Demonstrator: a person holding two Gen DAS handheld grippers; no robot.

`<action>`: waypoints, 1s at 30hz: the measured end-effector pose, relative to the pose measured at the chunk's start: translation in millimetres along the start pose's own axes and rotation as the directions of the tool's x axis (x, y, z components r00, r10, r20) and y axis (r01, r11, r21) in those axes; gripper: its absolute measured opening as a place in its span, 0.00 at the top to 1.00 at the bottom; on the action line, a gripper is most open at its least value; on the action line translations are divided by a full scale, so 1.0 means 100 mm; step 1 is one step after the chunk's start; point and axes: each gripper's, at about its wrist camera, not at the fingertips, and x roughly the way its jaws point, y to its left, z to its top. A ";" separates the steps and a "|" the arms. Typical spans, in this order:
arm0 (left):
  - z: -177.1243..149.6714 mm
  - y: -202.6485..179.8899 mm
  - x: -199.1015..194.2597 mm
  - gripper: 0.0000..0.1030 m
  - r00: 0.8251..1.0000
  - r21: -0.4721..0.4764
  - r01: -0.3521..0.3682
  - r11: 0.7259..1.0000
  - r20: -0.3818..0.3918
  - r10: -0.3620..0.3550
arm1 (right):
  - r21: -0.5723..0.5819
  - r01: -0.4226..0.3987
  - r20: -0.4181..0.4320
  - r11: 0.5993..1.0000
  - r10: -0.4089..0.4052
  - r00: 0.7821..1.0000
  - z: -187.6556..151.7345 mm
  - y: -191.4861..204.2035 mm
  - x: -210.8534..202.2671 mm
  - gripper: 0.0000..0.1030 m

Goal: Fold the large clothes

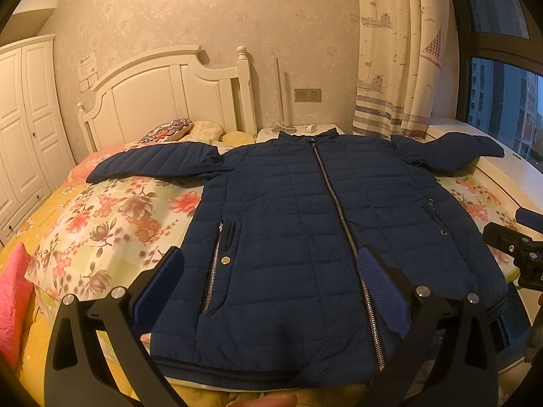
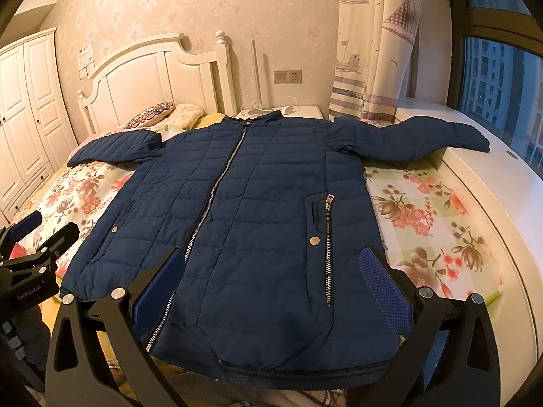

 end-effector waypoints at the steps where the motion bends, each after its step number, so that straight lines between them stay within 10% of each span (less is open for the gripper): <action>1: -0.01 0.01 0.00 0.02 1.000 0.000 -0.002 1.000 0.000 0.002 | 0.001 -0.001 0.001 1.000 0.001 1.000 0.01 -0.01 0.00 0.04; 17: -0.01 -0.03 0.29 0.02 0.998 0.023 0.046 0.999 -0.042 -0.045 | 0.042 -0.047 -0.010 0.998 0.047 0.999 0.02 -0.16 0.22 0.04; 30: 0.70 -0.10 2.10 0.02 0.959 0.049 0.122 0.991 -0.264 -0.105 | 0.150 0.120 -0.097 0.981 -0.107 0.990 0.55 -1.12 1.27 0.04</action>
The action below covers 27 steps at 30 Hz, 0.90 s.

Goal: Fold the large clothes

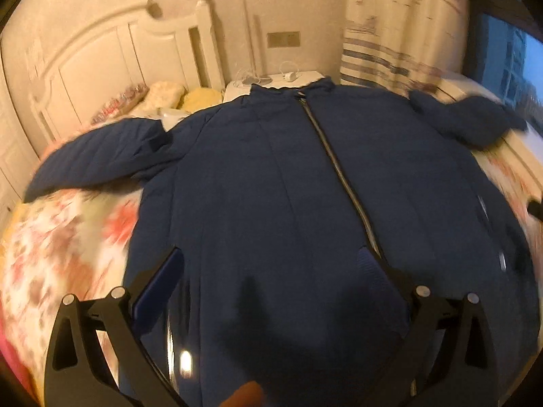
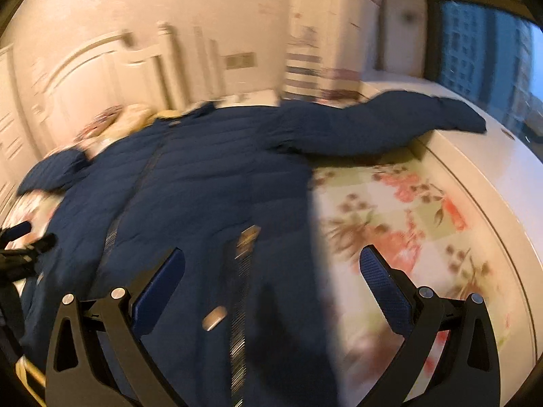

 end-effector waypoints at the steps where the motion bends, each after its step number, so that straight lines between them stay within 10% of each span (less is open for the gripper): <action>1: 0.16 0.06 0.17 0.02 1.000 -0.035 0.008 0.999 -0.006 -0.009 | 0.047 -0.003 -0.014 0.999 0.004 1.000 0.10 -0.15 0.15 0.04; 10: 0.50 0.38 1.28 0.04 0.991 -0.220 0.025 0.975 -0.120 -0.052 | 0.331 0.141 -0.076 0.933 -0.122 0.990 0.87 -1.26 1.28 0.17; 17: 0.49 0.37 1.28 0.02 0.994 -0.206 0.050 0.977 -0.089 -0.069 | 0.391 0.256 -0.092 0.884 -0.239 0.967 1.26 -1.64 1.78 0.32; 19: 0.51 0.33 1.32 0.02 0.994 -0.181 0.027 0.983 -0.103 -0.046 | 0.390 0.174 -0.017 0.904 -0.182 0.983 1.37 -1.64 1.78 0.61; 21: 0.53 0.26 1.35 0.02 0.992 -0.149 -0.003 0.989 -0.122 -0.015 | 0.340 0.143 0.078 0.929 -0.179 0.981 1.55 -1.51 1.69 0.69; 27: 0.54 0.30 1.38 0.02 0.993 -0.154 0.011 0.988 -0.118 -0.030 | 0.079 -0.126 0.201 0.989 0.108 0.974 1.86 -0.34 1.38 0.70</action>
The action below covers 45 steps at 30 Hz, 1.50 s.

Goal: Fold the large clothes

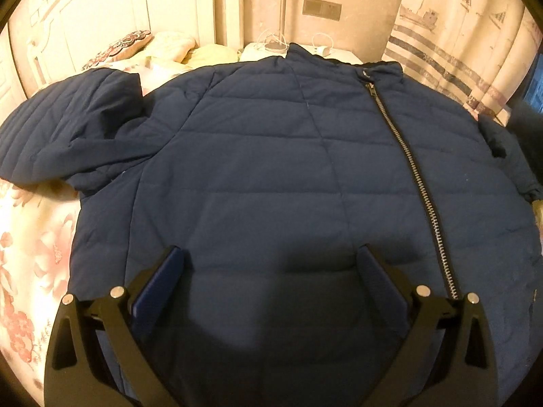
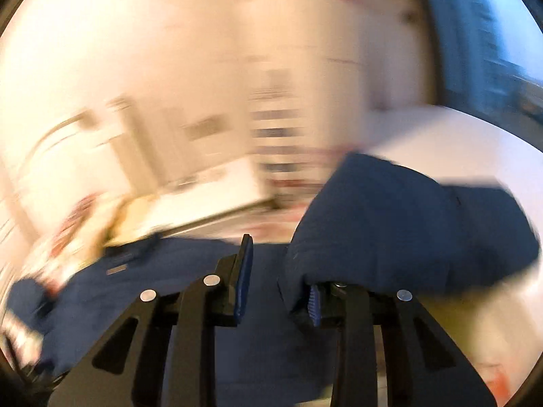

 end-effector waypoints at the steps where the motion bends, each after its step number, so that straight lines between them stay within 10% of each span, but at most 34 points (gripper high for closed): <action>1: 0.00 0.02 -0.01 0.02 1.000 -0.005 0.007 1.000 0.002 -0.007 | -0.053 -0.062 -0.012 0.997 0.062 0.998 -0.02 0.27 0.02 0.70; 5: -0.02 0.06 -0.02 0.02 0.999 -0.023 0.030 0.999 0.012 -0.029 | -0.268 -0.260 -0.158 0.928 0.224 0.962 -0.44 1.37 0.20 0.68; 7: -0.03 0.06 -0.03 0.02 0.999 -0.028 0.036 0.999 0.016 -0.035 | -0.302 -0.372 -0.349 0.877 0.262 0.900 -0.82 1.72 0.50 0.26; 9: -0.04 0.07 -0.03 0.02 0.999 -0.035 0.045 0.998 0.019 -0.044 | -0.360 -0.369 -0.492 0.857 0.162 0.856 -1.32 1.93 0.73 0.14; 11: -0.05 0.09 -0.04 0.02 0.999 -0.037 0.050 0.998 0.024 -0.049 | -0.472 -0.322 -0.449 0.821 0.091 0.889 -1.39 2.05 0.63 0.12; 17: -0.05 0.10 -0.05 0.02 0.998 -0.044 0.058 0.997 0.027 -0.057 | -0.345 -0.347 -0.497 0.872 0.144 0.856 -1.30 1.81 0.24 0.12; 23: -0.06 0.10 -0.05 0.02 0.998 -0.044 0.056 0.997 0.027 -0.055 | -0.092 -0.244 -0.356 0.966 0.197 0.914 -0.89 1.09 -0.14 0.12; 26: -0.07 0.11 -0.09 0.03 0.998 -0.053 0.060 0.997 0.036 -0.058 | 0.031 -0.157 -0.359 0.987 0.158 0.920 -0.96 0.67 -0.11 0.24; 29: -0.07 0.01 -0.13 0.12 1.000 -0.011 0.003 1.000 0.029 -0.003 | -0.084 -0.022 -0.342 0.996 -0.008 0.940 -1.13 0.58 -0.13 0.27; 38: 0.19 -1.61 -0.45 0.14 0.976 0.404 -0.072 0.912 0.215 -0.018 | 0.009 0.042 -0.252 0.999 -0.038 0.967 -1.19 0.28 -0.15 0.53; 45: 0.37 -2.35 -0.01 0.35 0.980 0.493 -0.100 0.864 0.197 0.001 | 0.072 0.029 -0.237 0.997 -0.011 0.971 -1.19 0.16 -0.16 0.53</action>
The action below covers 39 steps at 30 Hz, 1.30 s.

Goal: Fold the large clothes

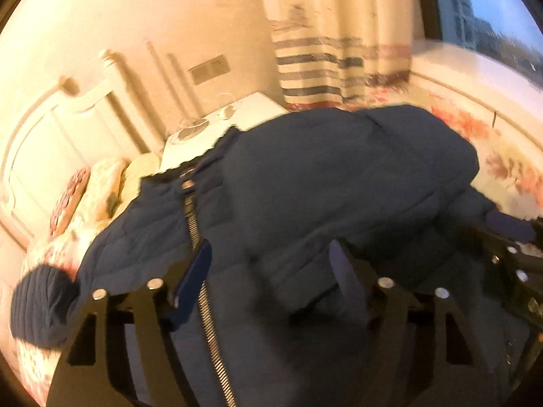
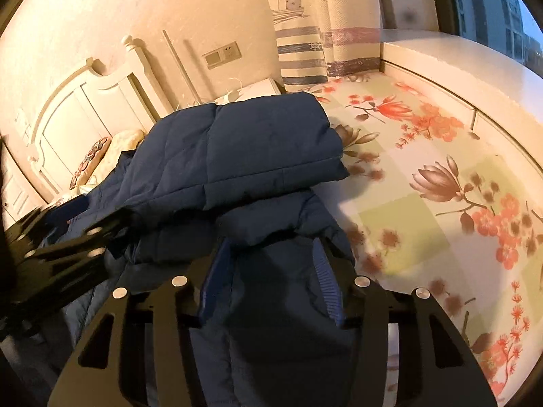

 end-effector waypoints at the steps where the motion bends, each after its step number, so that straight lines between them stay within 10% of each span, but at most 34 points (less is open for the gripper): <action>1: -0.02 -0.06 0.04 0.40 1.000 0.031 -0.008 0.999 -0.003 0.008 | -0.003 0.002 -0.002 1.000 -0.002 1.000 0.00 0.00 0.01 0.53; 5: -0.09 -0.06 0.07 0.85 0.998 0.021 0.057 0.998 0.001 -0.057 | -0.002 0.000 -0.007 1.000 0.000 1.000 -0.02 0.01 0.01 0.52; 8: -0.16 0.34 -0.11 0.91 0.982 -0.181 0.189 0.965 0.064 -0.180 | 0.000 -0.004 -0.006 1.000 0.004 1.000 -0.02 0.02 0.00 0.52; 12: -0.55 1.10 -0.30 0.91 0.931 -0.505 0.364 0.783 0.164 -0.327 | 0.007 -0.011 -0.001 1.000 0.011 1.000 -0.03 0.01 -0.01 0.52; 15: -0.85 1.36 -0.23 0.90 0.914 -0.597 0.388 0.703 0.147 -0.379 | 0.010 -0.019 0.001 1.000 0.019 1.000 -0.03 0.01 0.00 0.51; 19: -0.92 1.24 -0.42 0.50 0.970 -0.519 0.245 0.819 0.125 -0.210 | 0.018 -0.027 -0.002 0.999 0.027 1.000 -0.03 0.00 0.01 0.51; 24: -0.49 0.49 -0.88 0.12 0.967 -0.079 0.092 0.993 0.246 -0.070 | 0.025 -0.032 0.000 0.999 0.032 0.999 -0.03 -0.01 0.01 0.51; 28: -0.31 0.03 -0.48 0.21 0.980 0.179 0.160 0.971 0.091 -0.178 | 0.026 -0.033 0.001 0.999 0.033 0.999 -0.03 -0.01 0.01 0.51; 31: -0.26 0.02 -0.05 0.53 0.974 0.173 0.226 0.959 -0.025 -0.225 | 0.029 -0.034 0.003 0.999 0.034 0.999 -0.03 -0.01 0.01 0.51; 34: -0.27 0.20 -0.06 0.85 0.949 0.074 0.313 0.947 0.025 -0.315 | 0.031 -0.036 0.002 0.999 0.036 0.999 -0.04 -0.02 0.01 0.50; 37: -0.35 0.77 -0.35 0.88 0.891 -0.201 0.444 0.873 0.202 -0.406 | 0.032 -0.042 0.001 0.999 0.042 0.999 -0.03 -0.02 0.01 0.49; 39: -0.53 1.41 -0.45 0.88 0.831 -0.444 0.555 0.704 0.345 -0.437 | 0.032 -0.044 0.002 0.999 0.044 0.999 -0.03 -0.02 0.01 0.48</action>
